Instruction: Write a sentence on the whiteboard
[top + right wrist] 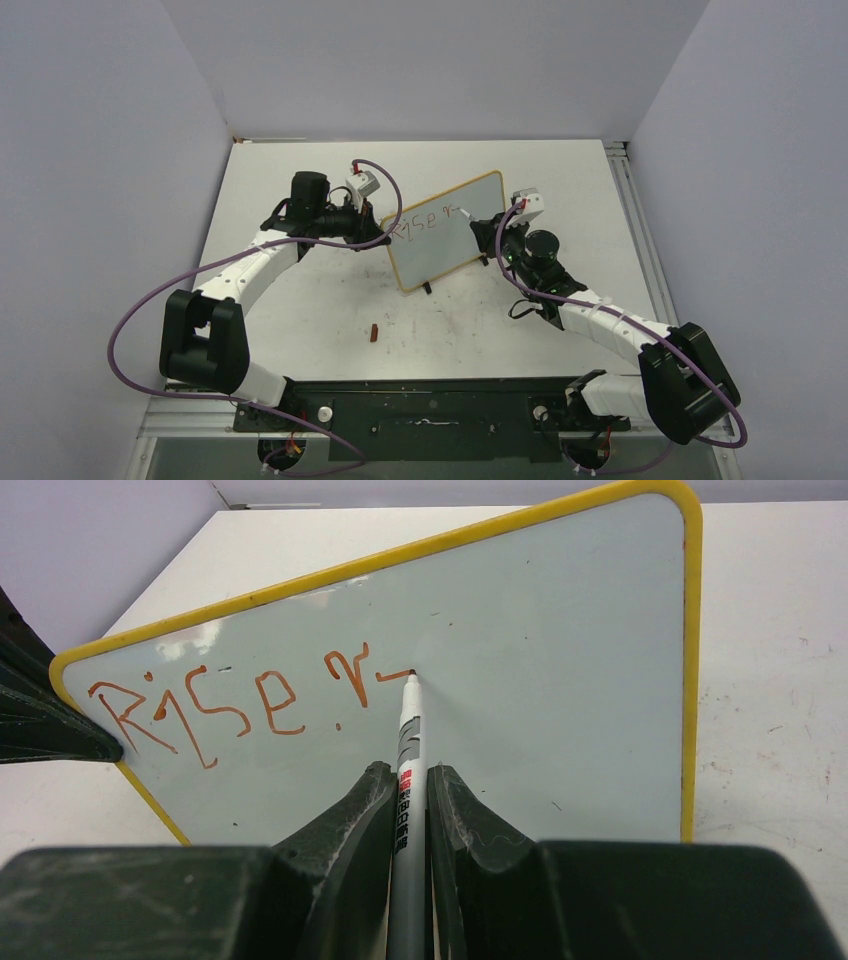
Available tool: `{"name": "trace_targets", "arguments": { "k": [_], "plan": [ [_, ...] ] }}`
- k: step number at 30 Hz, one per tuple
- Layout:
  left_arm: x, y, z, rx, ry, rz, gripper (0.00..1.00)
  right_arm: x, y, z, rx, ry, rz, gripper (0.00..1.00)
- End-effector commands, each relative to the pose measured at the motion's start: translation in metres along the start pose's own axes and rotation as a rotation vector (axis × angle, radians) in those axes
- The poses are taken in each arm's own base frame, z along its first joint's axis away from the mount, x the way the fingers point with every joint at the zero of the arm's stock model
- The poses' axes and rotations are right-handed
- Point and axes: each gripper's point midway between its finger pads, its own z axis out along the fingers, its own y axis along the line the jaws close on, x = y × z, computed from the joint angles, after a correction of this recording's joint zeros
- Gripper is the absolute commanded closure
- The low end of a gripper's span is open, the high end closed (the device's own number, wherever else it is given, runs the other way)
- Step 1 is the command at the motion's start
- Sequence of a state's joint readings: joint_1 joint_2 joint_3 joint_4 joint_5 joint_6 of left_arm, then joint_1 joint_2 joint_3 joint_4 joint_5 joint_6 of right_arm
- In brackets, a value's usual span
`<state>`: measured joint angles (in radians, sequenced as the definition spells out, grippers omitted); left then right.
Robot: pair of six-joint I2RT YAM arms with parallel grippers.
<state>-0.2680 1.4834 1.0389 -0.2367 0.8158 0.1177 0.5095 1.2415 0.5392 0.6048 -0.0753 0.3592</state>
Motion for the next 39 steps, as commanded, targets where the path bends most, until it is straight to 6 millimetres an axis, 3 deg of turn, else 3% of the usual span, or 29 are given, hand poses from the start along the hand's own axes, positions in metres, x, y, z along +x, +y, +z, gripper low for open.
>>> {"name": "trace_targets", "arguments": {
  "k": [1,11,24,39],
  "plan": [
    [-0.003,-0.002,0.000,0.008,0.012,0.034,1.00,-0.046,0.012,0.003,-0.032,-0.120,-0.006,0.95],
    [-0.004,-0.003,0.000,0.008,0.010,0.036,1.00,-0.045,0.017,0.002,-0.045,-0.122,-0.003,0.95],
    [-0.003,-0.003,0.000,0.010,0.011,0.034,1.00,-0.026,0.032,0.002,-0.081,-0.079,-0.012,0.95],
    [-0.003,-0.004,0.000,0.011,0.010,0.033,1.00,-0.002,0.011,-0.008,0.029,-0.034,-0.029,0.95]
  ]
}}
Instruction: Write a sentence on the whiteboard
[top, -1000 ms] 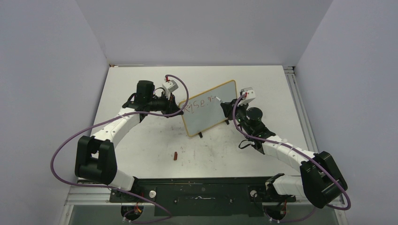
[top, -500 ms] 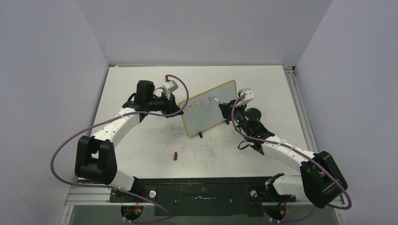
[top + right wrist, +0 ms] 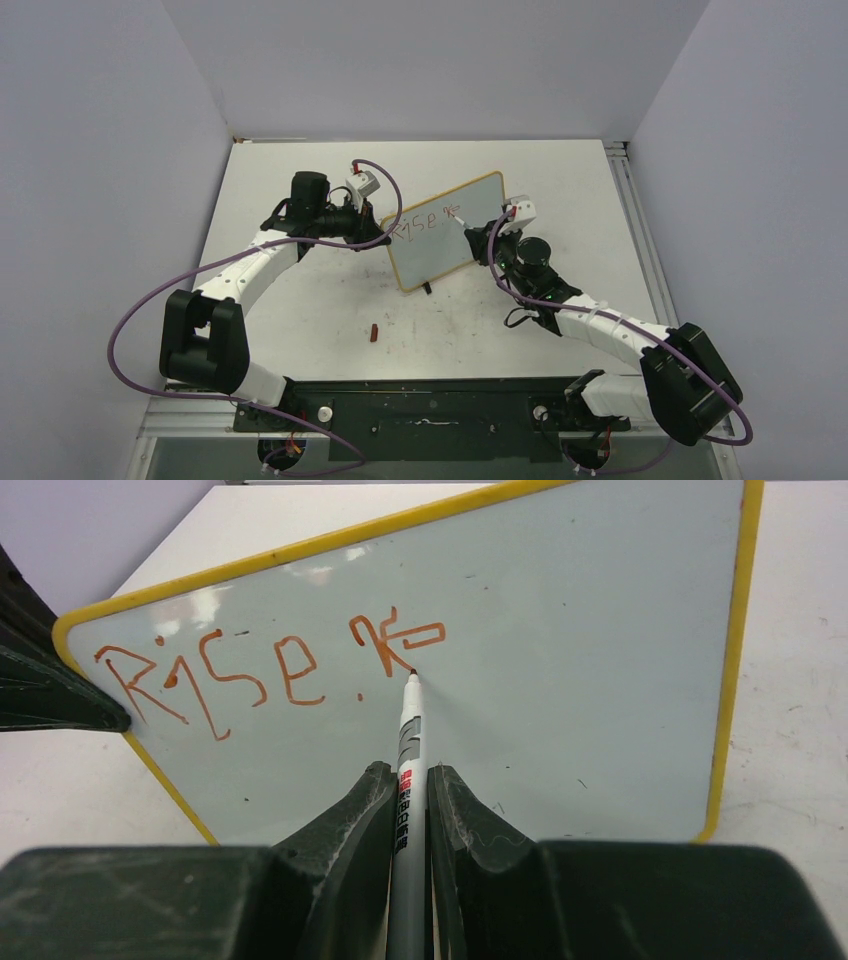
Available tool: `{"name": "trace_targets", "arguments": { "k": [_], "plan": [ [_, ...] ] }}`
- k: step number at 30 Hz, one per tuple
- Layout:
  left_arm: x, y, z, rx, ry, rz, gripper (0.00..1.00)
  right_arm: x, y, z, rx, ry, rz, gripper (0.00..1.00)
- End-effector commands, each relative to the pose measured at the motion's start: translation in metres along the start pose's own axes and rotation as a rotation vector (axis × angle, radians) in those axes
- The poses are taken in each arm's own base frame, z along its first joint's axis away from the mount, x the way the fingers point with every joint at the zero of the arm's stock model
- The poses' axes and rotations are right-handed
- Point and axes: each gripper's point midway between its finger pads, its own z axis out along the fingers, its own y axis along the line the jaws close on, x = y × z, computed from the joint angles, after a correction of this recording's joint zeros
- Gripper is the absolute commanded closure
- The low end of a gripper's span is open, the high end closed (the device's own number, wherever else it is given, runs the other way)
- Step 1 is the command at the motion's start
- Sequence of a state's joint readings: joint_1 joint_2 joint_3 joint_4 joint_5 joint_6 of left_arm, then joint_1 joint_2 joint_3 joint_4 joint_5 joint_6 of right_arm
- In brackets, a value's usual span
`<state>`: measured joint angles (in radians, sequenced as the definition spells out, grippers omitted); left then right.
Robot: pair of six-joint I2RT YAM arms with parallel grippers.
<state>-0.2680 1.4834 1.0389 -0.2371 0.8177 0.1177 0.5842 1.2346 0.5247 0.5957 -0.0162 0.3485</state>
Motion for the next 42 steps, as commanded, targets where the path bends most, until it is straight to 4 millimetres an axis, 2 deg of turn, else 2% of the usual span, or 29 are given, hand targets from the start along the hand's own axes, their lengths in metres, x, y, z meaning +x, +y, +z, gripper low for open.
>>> {"name": "trace_targets", "arguments": {
  "k": [1,7,12,22,30,42],
  "plan": [
    [-0.004,-0.003,0.000,0.009,0.009,0.034,1.00,-0.014,-0.007,-0.005,0.043,-0.052,-0.012,0.95],
    [-0.004,-0.003,-0.001,0.007,0.008,0.035,1.00,-0.016,-0.013,-0.004,0.072,-0.057,-0.017,0.95],
    [-0.005,-0.003,-0.001,0.006,0.007,0.038,1.00,-0.029,-0.015,-0.005,0.084,-0.087,-0.016,0.95],
    [-0.005,-0.003,0.000,0.007,0.006,0.037,1.00,-0.042,0.006,-0.014,-0.030,-0.085,-0.045,0.95],
    [-0.005,-0.002,0.000,0.002,0.008,0.037,1.00,-0.050,-0.004,-0.022,-0.027,-0.081,-0.058,0.95],
    [-0.004,0.000,0.000,-0.009,0.012,0.035,1.00,-0.063,-0.021,-0.020,-0.063,-0.067,-0.075,0.95]
  ]
}}
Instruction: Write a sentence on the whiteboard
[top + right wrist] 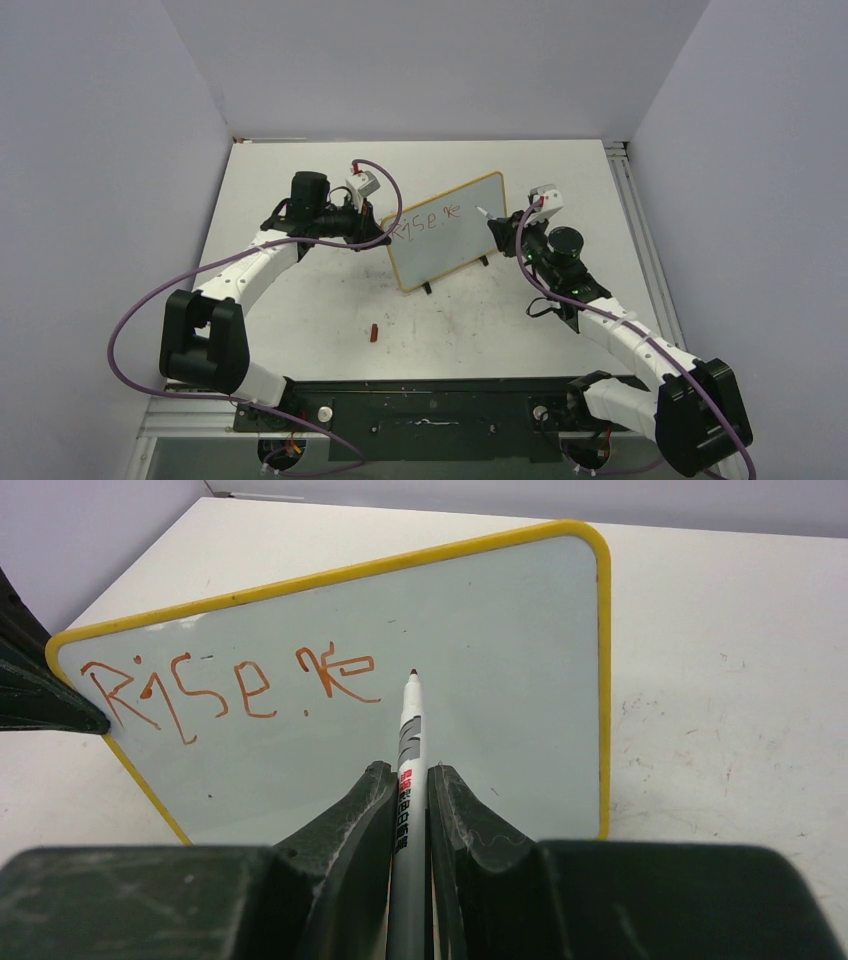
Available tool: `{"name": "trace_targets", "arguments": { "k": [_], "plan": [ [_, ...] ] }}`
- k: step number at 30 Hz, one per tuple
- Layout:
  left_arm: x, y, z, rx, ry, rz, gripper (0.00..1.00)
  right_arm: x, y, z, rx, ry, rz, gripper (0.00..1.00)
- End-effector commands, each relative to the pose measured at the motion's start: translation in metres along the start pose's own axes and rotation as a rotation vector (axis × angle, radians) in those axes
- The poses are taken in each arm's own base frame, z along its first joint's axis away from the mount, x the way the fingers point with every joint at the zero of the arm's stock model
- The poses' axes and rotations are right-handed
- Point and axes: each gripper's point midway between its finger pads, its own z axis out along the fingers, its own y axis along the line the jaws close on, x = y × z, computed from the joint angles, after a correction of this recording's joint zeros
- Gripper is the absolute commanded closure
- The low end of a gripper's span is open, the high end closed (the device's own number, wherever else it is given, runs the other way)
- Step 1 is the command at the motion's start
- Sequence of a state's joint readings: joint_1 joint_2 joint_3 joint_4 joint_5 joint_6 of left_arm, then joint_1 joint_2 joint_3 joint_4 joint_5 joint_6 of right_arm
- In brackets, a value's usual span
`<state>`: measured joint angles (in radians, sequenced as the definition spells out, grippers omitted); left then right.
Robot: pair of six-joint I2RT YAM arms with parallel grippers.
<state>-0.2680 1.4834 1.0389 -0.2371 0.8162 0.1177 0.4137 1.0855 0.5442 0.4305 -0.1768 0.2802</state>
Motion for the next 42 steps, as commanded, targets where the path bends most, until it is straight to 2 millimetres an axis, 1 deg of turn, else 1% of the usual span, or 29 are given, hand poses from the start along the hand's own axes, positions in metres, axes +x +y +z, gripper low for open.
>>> {"name": "trace_targets", "arguments": {
  "k": [1,7,14,20,29,35,38,42],
  "plan": [
    [-0.004,0.000,0.000,-0.007,0.012,0.035,1.00,-0.031,0.011,0.004,-0.074,-0.062,-0.023,0.95],
    [-0.003,0.001,0.001,-0.007,0.015,0.032,1.00,-0.029,0.015,0.010,-0.102,-0.065,-0.009,0.95],
    [-0.001,0.001,0.002,-0.007,0.019,0.031,1.00,-0.030,0.011,0.018,-0.088,-0.077,0.004,0.95],
    [-0.001,0.001,0.002,-0.004,0.020,0.030,1.00,-0.036,0.010,0.024,-0.086,-0.100,0.011,0.95],
    [-0.001,0.000,0.002,-0.001,0.020,0.032,1.00,-0.033,0.008,0.034,-0.080,-0.092,0.015,0.95],
    [-0.001,0.000,0.002,-0.001,0.020,0.032,1.00,-0.033,0.009,0.037,-0.087,-0.092,0.015,0.95],
    [-0.001,0.000,0.002,-0.001,0.020,0.032,1.00,-0.031,0.012,0.037,-0.108,-0.085,0.010,0.95],
    [-0.002,0.000,0.002,-0.002,0.019,0.033,1.00,-0.022,0.013,0.034,-0.116,-0.063,0.013,0.95]
  ]
}}
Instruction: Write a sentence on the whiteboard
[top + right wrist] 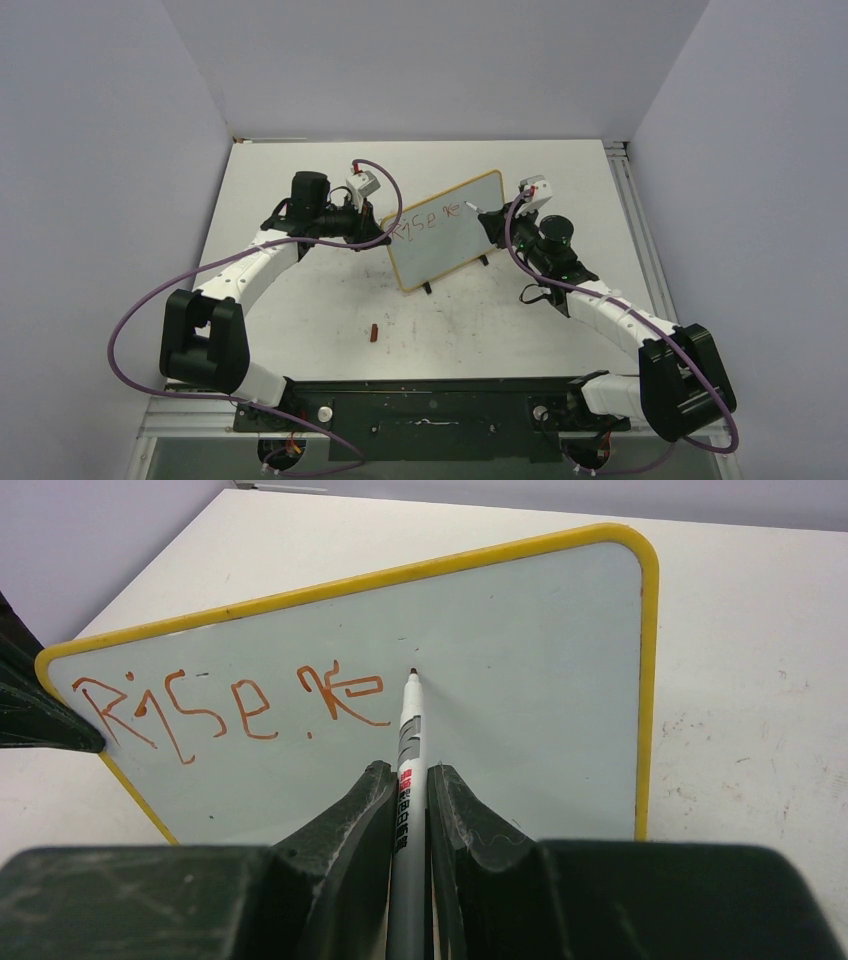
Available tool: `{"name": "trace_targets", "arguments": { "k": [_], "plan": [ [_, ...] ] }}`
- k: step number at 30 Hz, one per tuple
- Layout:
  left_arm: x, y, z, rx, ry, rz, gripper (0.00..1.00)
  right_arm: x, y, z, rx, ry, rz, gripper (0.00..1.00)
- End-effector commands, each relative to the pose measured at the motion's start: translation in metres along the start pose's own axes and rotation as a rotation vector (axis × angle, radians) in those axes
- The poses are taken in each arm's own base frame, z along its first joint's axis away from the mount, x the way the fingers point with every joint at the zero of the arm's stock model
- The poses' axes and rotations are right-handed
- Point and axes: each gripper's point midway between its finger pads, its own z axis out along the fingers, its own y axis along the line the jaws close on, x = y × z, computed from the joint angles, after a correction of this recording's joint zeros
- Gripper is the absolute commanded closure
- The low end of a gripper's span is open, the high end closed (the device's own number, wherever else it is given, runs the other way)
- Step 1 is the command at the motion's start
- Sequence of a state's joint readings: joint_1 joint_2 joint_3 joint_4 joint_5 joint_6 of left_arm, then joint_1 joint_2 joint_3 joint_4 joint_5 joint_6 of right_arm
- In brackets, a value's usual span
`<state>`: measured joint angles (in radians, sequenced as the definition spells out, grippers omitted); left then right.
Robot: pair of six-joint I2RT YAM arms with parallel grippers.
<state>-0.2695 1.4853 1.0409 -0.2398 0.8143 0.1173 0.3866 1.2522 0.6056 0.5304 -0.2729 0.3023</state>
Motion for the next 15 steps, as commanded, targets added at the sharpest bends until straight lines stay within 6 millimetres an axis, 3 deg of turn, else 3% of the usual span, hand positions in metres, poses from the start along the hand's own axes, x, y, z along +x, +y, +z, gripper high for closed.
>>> {"name": "trace_targets", "arguments": {
  "k": [1,15],
  "plan": [
    [-0.003,0.000,0.001,-0.001,0.014,0.036,1.00,-0.024,0.010,0.003,-0.049,-0.077,-0.014,0.95],
    [-0.003,-0.002,0.000,0.000,0.013,0.039,1.00,0.004,0.004,-0.009,-0.019,-0.016,-0.008,0.95]
  ]
}}
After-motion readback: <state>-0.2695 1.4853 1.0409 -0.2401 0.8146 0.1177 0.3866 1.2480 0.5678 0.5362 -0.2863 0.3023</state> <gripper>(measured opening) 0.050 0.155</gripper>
